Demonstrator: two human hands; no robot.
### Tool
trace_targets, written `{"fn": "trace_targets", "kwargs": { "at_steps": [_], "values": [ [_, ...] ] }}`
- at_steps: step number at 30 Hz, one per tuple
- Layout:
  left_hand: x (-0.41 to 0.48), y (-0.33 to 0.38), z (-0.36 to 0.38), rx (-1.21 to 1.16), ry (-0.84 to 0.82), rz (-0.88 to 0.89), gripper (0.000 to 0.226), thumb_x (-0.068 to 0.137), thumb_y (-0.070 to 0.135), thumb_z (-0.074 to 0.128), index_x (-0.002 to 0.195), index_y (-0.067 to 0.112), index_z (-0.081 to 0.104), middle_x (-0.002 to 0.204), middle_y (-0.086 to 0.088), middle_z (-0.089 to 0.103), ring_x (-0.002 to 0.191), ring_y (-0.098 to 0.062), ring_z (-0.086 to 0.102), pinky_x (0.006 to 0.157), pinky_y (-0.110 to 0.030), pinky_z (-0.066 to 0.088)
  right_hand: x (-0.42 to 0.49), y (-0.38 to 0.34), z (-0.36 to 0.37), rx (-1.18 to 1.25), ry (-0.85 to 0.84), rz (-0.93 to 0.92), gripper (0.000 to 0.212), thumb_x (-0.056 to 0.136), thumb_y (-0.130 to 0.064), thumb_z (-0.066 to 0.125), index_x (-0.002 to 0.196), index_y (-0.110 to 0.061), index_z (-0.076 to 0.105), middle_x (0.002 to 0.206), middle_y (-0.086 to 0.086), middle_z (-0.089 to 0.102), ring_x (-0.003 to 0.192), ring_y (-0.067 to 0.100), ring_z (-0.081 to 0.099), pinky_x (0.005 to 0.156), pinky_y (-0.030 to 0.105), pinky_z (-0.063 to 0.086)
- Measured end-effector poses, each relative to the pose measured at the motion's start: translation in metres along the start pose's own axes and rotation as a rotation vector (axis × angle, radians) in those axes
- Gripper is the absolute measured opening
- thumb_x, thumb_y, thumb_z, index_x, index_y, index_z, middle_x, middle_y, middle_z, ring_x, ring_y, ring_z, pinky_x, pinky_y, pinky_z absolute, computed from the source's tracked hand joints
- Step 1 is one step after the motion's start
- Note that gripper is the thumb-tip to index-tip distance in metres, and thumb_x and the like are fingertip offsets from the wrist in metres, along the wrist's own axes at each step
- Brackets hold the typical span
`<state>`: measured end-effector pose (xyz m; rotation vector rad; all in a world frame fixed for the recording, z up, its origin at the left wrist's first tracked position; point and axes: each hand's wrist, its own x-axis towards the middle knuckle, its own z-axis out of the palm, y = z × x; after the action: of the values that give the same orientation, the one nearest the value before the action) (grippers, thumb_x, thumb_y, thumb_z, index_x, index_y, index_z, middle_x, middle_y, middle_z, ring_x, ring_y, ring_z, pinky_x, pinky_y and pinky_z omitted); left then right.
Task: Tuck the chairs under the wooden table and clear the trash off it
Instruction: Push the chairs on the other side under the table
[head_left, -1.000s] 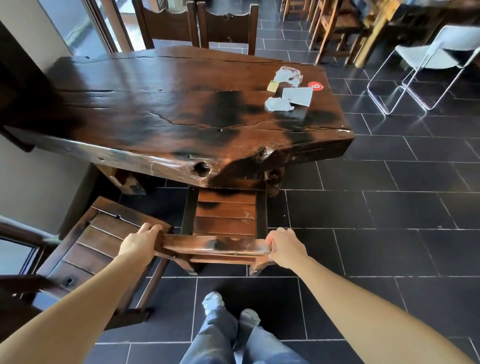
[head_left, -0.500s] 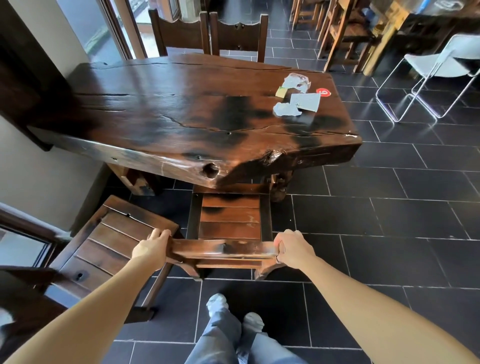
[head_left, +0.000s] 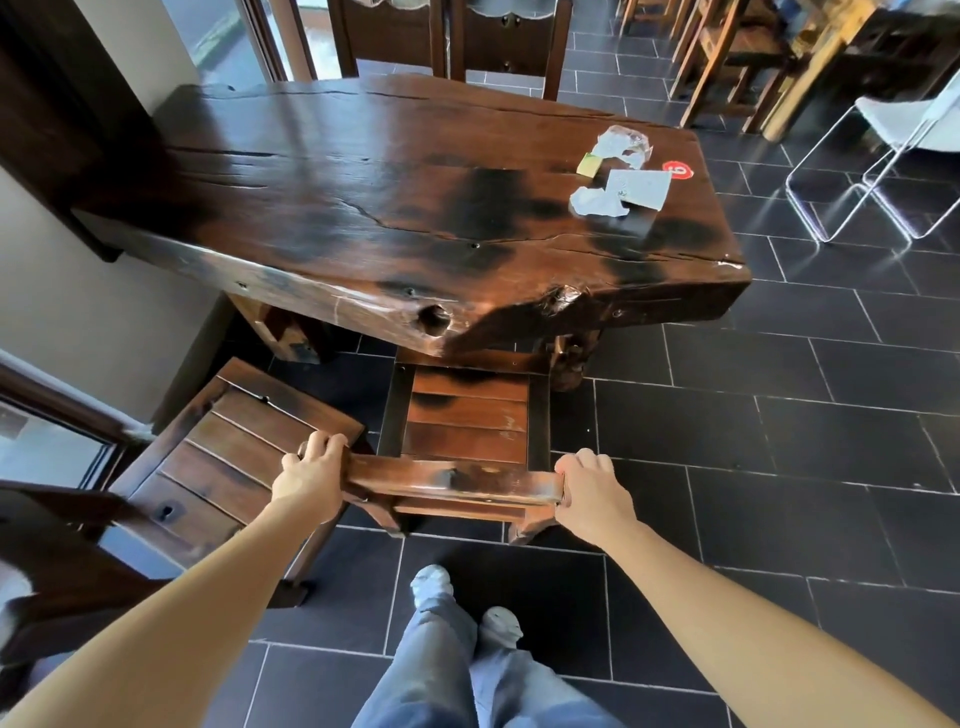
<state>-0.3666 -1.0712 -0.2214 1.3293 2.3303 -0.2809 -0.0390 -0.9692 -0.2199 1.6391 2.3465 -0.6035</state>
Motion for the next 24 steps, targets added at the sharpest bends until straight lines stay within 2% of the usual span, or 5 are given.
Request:
{"fn": "trace_targets", "kwargs": {
  "at_steps": [3,7,10,17,24],
  "values": [
    [0.001,0.003,0.012,-0.017,0.034,-0.017,0.072,0.084,0.006,0.058,0.139,0.03,0.018,0.142,0.0,0.017,0.124,-0.037,0.027,0.09,-0.044,0.05,0.0,0.001,0.009,-0.071,0.035,-0.012,0.067,0.081,-0.025,0.071,0.136,-0.022,0.034,0.146,0.005,0.028,0.134,0.025,0.026,0.095,0.04,0.05],
    [0.005,0.0,0.017,0.012,0.061,-0.017,0.072,0.084,0.005,0.057,0.14,0.028,0.018,0.143,-0.002,0.015,0.124,-0.036,0.026,0.091,-0.046,0.048,0.0,0.002,0.011,-0.072,0.028,-0.029,0.067,0.083,-0.015,0.069,0.139,-0.02,0.032,0.154,0.008,0.017,0.142,0.03,0.014,0.106,0.051,0.04],
    [0.008,-0.003,0.021,0.023,0.058,-0.002,0.07,0.085,0.005,0.054,0.141,0.029,0.018,0.142,-0.001,0.015,0.123,-0.035,0.027,0.092,-0.045,0.049,0.001,0.006,0.012,-0.081,-0.014,-0.029,0.067,0.085,-0.015,0.068,0.14,-0.021,0.03,0.155,0.009,0.014,0.143,0.031,0.012,0.109,0.052,0.037],
    [0.031,0.002,-0.005,-0.006,0.01,-0.025,0.064,0.088,0.01,0.048,0.14,0.032,0.017,0.146,0.001,0.012,0.127,-0.036,0.024,0.098,-0.048,0.042,0.023,-0.005,-0.006,-0.063,-0.009,-0.058,0.059,0.086,-0.014,0.066,0.136,-0.02,0.035,0.15,0.007,0.021,0.138,0.03,0.019,0.103,0.048,0.044],
    [0.038,0.002,-0.003,-0.024,-0.025,-0.043,0.067,0.086,0.004,0.045,0.138,0.033,0.017,0.147,0.001,0.007,0.129,-0.037,0.019,0.099,-0.051,0.042,0.027,-0.007,-0.005,-0.097,-0.01,-0.043,0.054,0.085,-0.015,0.067,0.13,-0.019,0.038,0.143,0.007,0.029,0.129,0.028,0.028,0.094,0.039,0.05]
  ]
}}
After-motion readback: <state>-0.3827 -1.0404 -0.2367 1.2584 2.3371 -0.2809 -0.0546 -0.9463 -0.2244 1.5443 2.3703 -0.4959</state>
